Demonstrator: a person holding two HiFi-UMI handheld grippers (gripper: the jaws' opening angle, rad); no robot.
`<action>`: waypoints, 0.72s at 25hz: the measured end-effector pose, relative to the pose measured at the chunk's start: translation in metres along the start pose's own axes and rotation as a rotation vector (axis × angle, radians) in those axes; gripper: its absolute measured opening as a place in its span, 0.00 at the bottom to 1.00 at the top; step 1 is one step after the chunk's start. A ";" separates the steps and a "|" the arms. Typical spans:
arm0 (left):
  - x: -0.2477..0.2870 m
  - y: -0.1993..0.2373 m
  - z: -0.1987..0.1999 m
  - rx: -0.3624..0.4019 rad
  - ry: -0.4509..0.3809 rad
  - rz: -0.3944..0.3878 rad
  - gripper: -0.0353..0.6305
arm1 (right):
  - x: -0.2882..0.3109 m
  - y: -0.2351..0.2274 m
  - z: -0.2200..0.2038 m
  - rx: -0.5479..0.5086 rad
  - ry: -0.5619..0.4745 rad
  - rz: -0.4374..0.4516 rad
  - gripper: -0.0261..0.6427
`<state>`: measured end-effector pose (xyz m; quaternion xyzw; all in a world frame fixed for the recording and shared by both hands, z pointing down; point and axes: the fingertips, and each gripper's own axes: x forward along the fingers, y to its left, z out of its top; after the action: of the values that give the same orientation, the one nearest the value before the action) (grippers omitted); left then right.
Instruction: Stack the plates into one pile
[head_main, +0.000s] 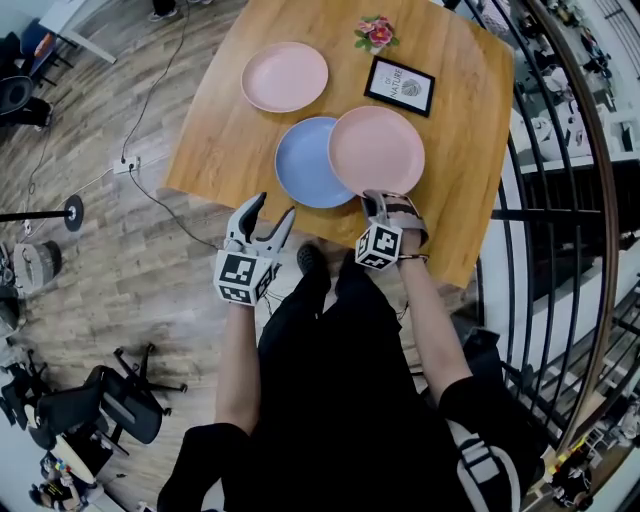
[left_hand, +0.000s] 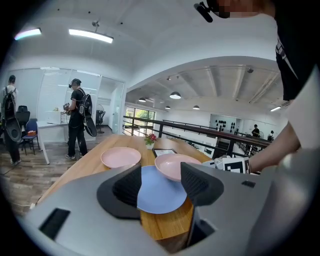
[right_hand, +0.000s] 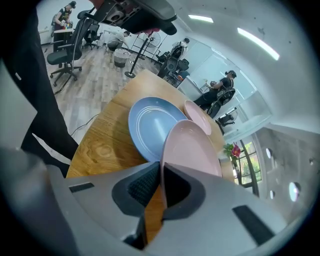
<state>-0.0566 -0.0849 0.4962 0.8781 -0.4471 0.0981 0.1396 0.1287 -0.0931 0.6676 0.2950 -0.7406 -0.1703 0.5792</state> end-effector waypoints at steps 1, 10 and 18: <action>-0.001 0.003 0.000 0.001 -0.007 0.003 0.44 | 0.001 0.001 0.003 -0.005 -0.002 0.002 0.07; -0.013 0.023 -0.008 -0.015 -0.022 0.029 0.44 | 0.012 0.013 0.035 -0.042 -0.030 0.021 0.07; -0.022 0.037 -0.012 -0.021 -0.023 0.041 0.44 | 0.017 0.022 0.063 -0.057 -0.054 0.034 0.07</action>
<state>-0.0995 -0.0850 0.5071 0.8683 -0.4675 0.0862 0.1415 0.0606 -0.0929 0.6761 0.2610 -0.7559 -0.1891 0.5698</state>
